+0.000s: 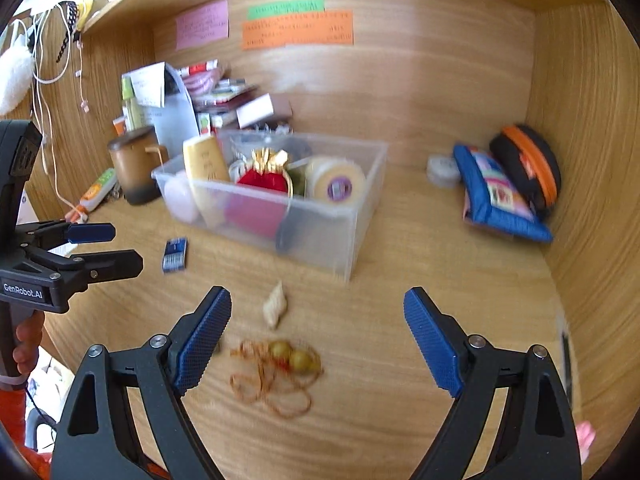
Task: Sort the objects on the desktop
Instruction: 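Withdraw both grippers from the bin toward the loose items on the desk, then grasp the white dotted tile with left gripper while right grasps gold gourd charm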
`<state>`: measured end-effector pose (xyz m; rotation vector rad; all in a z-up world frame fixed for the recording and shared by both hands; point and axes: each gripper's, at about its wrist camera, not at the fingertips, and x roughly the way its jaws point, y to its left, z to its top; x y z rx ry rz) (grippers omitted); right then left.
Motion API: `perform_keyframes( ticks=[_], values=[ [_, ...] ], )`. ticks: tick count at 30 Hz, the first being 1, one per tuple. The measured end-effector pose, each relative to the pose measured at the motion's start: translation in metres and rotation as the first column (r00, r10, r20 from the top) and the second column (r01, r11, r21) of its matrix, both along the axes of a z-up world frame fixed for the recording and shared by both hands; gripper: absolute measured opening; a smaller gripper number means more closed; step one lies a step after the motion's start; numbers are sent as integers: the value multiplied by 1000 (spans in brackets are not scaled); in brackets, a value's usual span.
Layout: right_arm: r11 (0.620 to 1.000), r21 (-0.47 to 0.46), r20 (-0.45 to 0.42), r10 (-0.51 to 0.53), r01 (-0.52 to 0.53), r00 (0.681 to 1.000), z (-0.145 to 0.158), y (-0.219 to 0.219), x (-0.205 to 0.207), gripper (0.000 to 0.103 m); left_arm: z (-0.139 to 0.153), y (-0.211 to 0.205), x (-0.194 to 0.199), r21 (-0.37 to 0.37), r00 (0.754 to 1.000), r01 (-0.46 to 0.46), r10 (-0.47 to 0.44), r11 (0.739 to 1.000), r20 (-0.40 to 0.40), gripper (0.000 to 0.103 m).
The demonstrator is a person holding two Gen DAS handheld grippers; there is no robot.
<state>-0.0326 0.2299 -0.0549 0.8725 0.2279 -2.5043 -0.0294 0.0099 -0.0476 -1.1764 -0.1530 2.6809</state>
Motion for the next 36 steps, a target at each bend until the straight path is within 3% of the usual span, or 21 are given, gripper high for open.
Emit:
perform_keyframes(
  ticks=[6, 17, 21, 27, 36],
  values=[
    [1000, 25, 58, 8, -9, 998, -29, 0, 5, 87, -22, 18, 7, 23, 996, 65, -66, 998, 51, 98],
    [996, 72, 79, 54, -60, 995, -44, -7, 10, 84, -36, 53, 7, -56, 990, 133, -130, 989, 56, 97],
    [994, 87, 96, 63, -71, 993, -48, -11, 7, 70, -39, 60, 4, -66, 986, 153, -149, 986, 70, 78],
    [993, 93, 109, 67, -77, 992, -53, -15, 2, 60, -41, 64, 1, -78, 984, 169, -164, 983, 71, 71],
    [996, 66, 119, 56, -64, 991, -55, -19, -5, 53, -42, 69, 1, -122, 984, 180, -178, 976, 24, 51]
  ],
)
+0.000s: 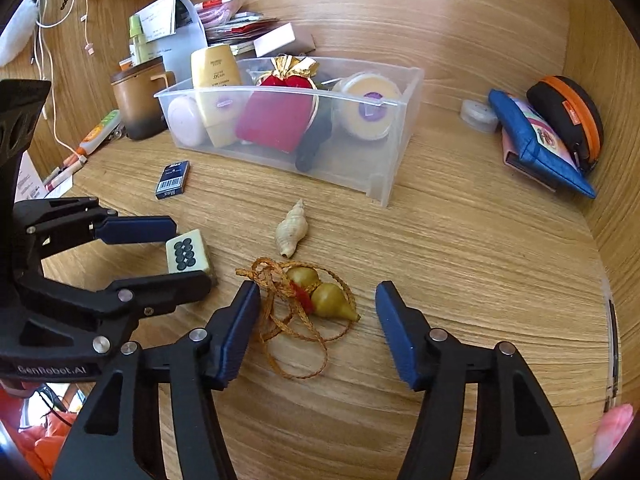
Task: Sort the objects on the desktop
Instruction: 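Grasp the white dotted tile with left gripper while right grasps gold gourd charm, then carry tile and gourd charm over the clear bin and release both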
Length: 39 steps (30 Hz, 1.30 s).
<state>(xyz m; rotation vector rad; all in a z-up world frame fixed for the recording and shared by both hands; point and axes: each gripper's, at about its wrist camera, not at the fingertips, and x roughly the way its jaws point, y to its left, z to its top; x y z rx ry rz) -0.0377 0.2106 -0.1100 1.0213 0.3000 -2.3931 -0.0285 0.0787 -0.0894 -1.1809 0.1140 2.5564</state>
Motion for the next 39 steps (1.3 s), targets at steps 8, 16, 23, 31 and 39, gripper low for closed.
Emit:
perform_keyframes(
  ticks=[8, 16, 23, 31, 39],
  values=[
    [999, -4, -21, 38, -38, 999, 1, -10, 7, 27, -1, 8, 0, -45, 999, -32, 31, 998, -30, 34],
    [999, -34, -9, 37, -37, 999, 5, -12, 8, 16, -1, -1, 1, -1, 999, -37, 37, 999, -15, 33],
    [997, -64, -36, 36, -39, 999, 21, -9, 12, 16, 13, -19, 4, 51, 998, -61, 62, 997, -30, 33],
    [996, -79, -76, 46, -52, 996, 44, -11, 12, 16, 25, -45, 6, 90, 993, -106, 111, 990, -51, 33],
    [994, -92, -103, 41, -50, 994, 62, -14, 2, 16, 43, -68, 5, 120, 985, -142, 152, 983, -80, 33]
  ],
)
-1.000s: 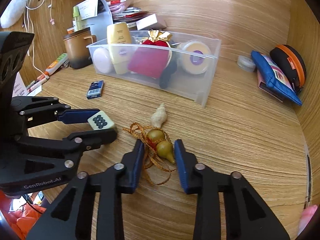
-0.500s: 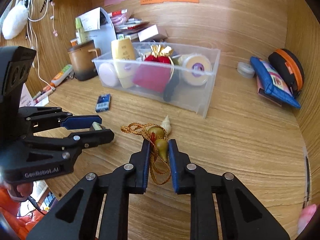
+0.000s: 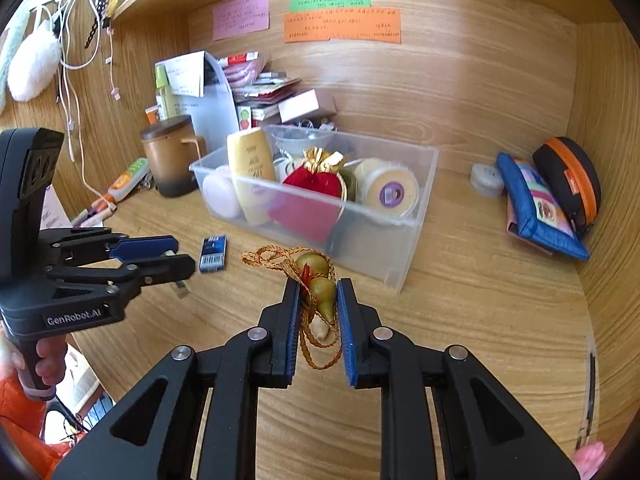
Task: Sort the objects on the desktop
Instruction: 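Carry tile and gourd charm over the clear bin and release both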
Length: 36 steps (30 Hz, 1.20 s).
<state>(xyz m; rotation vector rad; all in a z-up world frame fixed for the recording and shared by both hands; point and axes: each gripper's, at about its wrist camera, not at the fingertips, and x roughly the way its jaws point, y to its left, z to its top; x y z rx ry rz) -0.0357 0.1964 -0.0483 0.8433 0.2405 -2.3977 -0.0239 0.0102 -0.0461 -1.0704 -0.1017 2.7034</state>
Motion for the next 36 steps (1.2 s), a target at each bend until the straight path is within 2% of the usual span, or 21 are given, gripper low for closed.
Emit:
perform_keyframes(
  ticks=[10, 20, 28, 36],
  values=[
    [1000, 3, -48, 15, -15, 999, 27, -12, -19, 16, 29, -38, -18, 30, 998, -58, 59, 998, -38, 33],
    [1000, 4, -73, 27, -27, 997, 48, -24, -52, 16, 58, -56, -54, 5, 995, -65, 65, 998, -81, 33],
    [999, 16, -70, 30, -28, 997, 55, -35, -91, 16, 66, -64, -94, -7, 995, -67, 67, 998, -76, 33],
    [998, 38, -37, 51, -50, 998, 51, -51, -126, 16, 56, -67, -138, 14, 998, -65, 65, 998, -25, 33]
  ],
)
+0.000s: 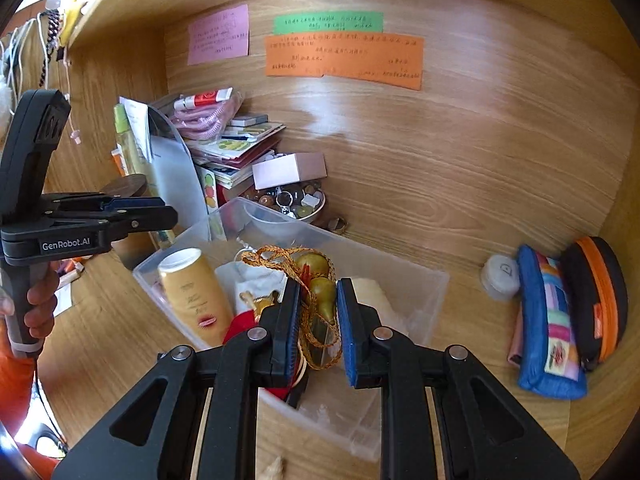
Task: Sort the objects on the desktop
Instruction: 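Carry tile and gourd charm over the clear bin and release both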
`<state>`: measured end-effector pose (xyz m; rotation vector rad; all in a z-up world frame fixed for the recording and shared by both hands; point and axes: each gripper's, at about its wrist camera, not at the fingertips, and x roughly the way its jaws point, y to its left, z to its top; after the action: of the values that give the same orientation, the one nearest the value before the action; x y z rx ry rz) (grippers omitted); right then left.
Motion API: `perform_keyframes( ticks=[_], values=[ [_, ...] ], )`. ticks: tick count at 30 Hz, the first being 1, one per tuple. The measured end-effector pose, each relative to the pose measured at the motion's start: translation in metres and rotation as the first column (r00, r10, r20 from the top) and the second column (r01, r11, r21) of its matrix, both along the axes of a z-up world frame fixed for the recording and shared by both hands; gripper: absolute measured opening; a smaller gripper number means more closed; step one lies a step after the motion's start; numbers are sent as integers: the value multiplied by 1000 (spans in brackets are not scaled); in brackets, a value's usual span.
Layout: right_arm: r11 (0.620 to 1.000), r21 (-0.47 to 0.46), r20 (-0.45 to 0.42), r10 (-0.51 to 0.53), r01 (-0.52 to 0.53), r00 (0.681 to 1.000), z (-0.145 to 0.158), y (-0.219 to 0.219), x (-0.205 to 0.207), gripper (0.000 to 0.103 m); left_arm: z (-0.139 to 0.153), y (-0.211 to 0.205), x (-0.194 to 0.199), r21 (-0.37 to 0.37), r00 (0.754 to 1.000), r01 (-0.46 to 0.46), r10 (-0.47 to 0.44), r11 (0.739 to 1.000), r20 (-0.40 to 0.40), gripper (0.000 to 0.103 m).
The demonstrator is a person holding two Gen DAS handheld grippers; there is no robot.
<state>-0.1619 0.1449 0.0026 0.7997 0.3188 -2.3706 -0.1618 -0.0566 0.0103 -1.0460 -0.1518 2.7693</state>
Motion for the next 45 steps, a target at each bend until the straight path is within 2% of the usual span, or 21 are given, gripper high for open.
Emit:
perform_keyframes(
  ticks=[14, 20, 32, 34, 37, 39, 41, 45],
  values=[
    [993, 109, 74, 41, -48, 996, -28, -38, -42, 16, -25, 2, -43, 7, 996, 18, -19, 1000, 87, 33],
    [989, 132, 90, 54, -65, 995, -39, -49, -47, 16, -37, 4, -54, 1, 992, 26, -26, 1000, 123, 33],
    [987, 137, 105, 64, -78, 992, -50, -54, -49, 17, -42, 0, -60, 46, 988, 41, -48, 998, 144, 33],
    [987, 140, 108, 66, -81, 992, -51, -54, -48, 19, -43, 0, -61, 50, 988, 43, -50, 998, 147, 33],
    [987, 144, 95, 64, -77, 993, -50, -55, -46, 27, -43, -1, -61, 51, 987, 45, -52, 998, 149, 33],
    [987, 140, 90, 61, -74, 994, -49, -54, -46, 39, -43, 0, -62, 46, 987, 44, -51, 998, 150, 33],
    [989, 135, 80, 57, -67, 995, -46, -53, -45, 45, -43, 0, -62, 39, 987, 44, -49, 998, 150, 33],
    [990, 133, 55, 44, -51, 998, -39, -52, -43, 48, -41, 0, -61, 33, 989, 36, -40, 999, 141, 35]
  ],
)
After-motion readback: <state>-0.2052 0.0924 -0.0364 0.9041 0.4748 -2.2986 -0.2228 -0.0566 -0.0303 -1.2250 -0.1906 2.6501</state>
